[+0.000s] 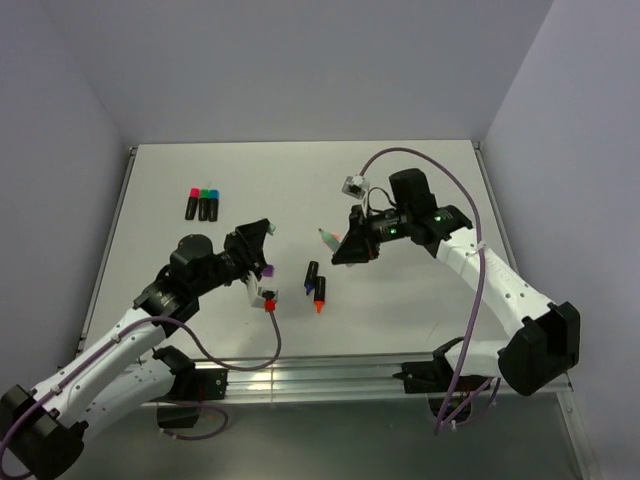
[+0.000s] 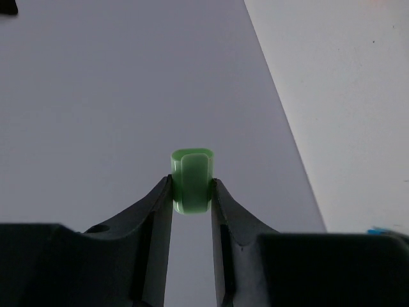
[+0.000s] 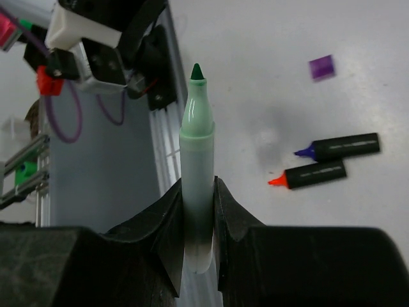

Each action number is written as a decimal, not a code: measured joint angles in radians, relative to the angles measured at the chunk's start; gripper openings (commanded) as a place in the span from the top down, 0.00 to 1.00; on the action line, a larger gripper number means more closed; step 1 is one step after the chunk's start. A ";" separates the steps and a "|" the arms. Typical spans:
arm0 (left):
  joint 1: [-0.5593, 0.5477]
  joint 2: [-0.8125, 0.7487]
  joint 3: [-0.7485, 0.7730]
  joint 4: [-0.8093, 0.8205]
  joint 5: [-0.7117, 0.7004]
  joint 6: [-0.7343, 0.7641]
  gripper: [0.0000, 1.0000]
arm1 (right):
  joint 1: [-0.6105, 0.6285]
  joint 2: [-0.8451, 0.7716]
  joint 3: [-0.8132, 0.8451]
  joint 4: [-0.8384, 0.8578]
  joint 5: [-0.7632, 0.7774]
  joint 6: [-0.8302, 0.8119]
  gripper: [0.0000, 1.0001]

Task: Insert the pens into the pen caps
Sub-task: Insert the pen cap onto the pen.

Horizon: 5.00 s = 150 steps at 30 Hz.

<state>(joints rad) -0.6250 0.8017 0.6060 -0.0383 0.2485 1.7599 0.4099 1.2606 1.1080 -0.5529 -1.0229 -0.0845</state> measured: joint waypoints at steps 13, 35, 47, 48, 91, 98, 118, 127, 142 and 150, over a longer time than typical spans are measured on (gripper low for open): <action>0.000 -0.011 0.142 -0.253 0.143 0.209 1.00 | 0.206 0.048 0.007 -0.016 0.128 -0.007 1.00; -0.134 0.172 0.391 -0.600 -0.084 0.219 1.00 | 0.290 0.122 0.136 -0.040 0.415 0.005 1.00; -0.188 0.236 0.481 -0.625 -0.124 0.219 1.00 | 0.312 0.146 0.172 -0.061 0.434 -0.003 1.00; -0.192 0.238 0.487 -0.627 -0.125 0.219 1.00 | 0.312 0.146 0.172 -0.061 0.435 -0.003 1.00; -0.221 0.327 0.590 -0.697 -0.175 0.219 1.00 | 0.316 0.117 0.193 -0.072 0.486 -0.018 1.00; -0.232 0.347 0.613 -0.697 -0.180 0.214 1.00 | 0.317 0.135 0.223 -0.086 0.497 -0.014 1.00; -0.263 0.415 0.799 -0.717 -0.369 0.193 1.00 | 0.316 0.161 0.340 0.043 0.612 0.059 1.00; -0.262 0.327 0.711 -0.637 -0.355 0.219 0.91 | 0.323 0.161 0.345 0.067 0.570 0.008 1.00; -0.285 0.375 0.667 -0.415 -0.421 0.225 0.40 | 0.311 0.163 0.378 0.170 0.621 -0.044 1.00; -0.282 0.389 0.664 -0.327 -0.478 0.219 0.08 | 0.296 0.153 0.376 0.212 0.658 -0.047 1.00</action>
<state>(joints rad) -0.9066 1.1904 1.2697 -0.3656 -0.2295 1.9785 0.7055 1.4139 1.4841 -0.3405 -0.3653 -0.1318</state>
